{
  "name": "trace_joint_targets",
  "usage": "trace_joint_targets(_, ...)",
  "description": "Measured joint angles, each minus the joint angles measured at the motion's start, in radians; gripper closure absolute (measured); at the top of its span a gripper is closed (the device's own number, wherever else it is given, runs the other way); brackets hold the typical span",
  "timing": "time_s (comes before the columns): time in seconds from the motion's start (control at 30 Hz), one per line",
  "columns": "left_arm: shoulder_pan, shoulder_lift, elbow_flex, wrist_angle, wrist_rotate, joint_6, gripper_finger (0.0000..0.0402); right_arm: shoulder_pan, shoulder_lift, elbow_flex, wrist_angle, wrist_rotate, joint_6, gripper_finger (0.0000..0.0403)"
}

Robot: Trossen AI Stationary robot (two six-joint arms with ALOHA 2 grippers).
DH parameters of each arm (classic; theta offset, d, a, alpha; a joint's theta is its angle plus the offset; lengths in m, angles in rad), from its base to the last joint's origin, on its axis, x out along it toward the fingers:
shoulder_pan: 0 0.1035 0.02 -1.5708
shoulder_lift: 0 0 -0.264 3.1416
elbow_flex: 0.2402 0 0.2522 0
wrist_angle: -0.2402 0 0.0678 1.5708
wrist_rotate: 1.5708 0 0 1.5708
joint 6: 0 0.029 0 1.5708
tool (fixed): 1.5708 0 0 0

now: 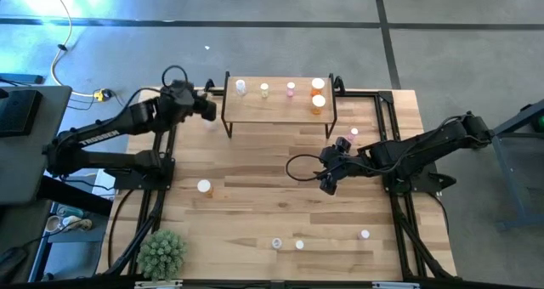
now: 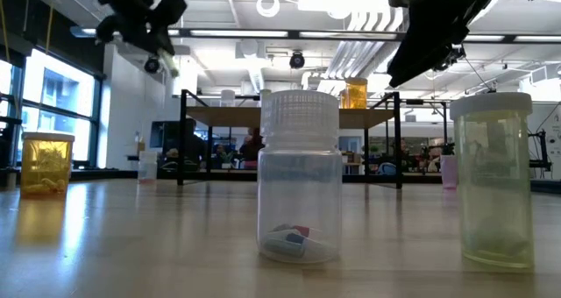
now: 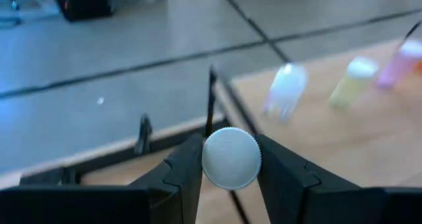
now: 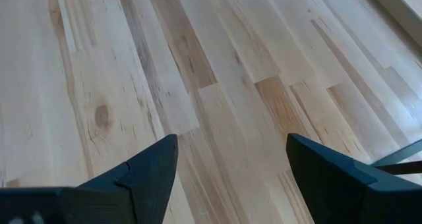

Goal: Pick and place medicine bottles onto shelf by color
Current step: Put the top yellow pill bottle on the shelf aligned with the yellow pill bottle

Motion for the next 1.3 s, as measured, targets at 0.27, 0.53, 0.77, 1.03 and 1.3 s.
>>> trace_joint_targets(0.27,0.005,0.187,0.235,0.089,0.097,0.210,0.0284,0.000,0.000,0.000,-0.002,0.000,-0.001,0.0128)
trace_joint_targets(0.53,0.005,0.426,0.475,-0.012,0.177,0.268,0.0284,0.000,0.000,0.000,-0.003,0.000,-0.001,0.0128)
trace_joint_targets(0.77,0.005,0.599,0.617,-0.118,0.290,0.260,0.0284,0.000,0.000,0.000,-0.007,0.000,-0.001,0.0128)
trace_joint_targets(1.03,0.002,0.735,0.707,-0.209,0.339,0.261,0.0284,0.000,0.000,0.000,-0.007,0.000,-0.001,0.0128)
trace_joint_targets(1.3,-0.002,0.822,0.710,-0.209,0.378,0.260,0.0284,0.000,0.000,0.000,-0.007,0.000,-0.001,0.0128)
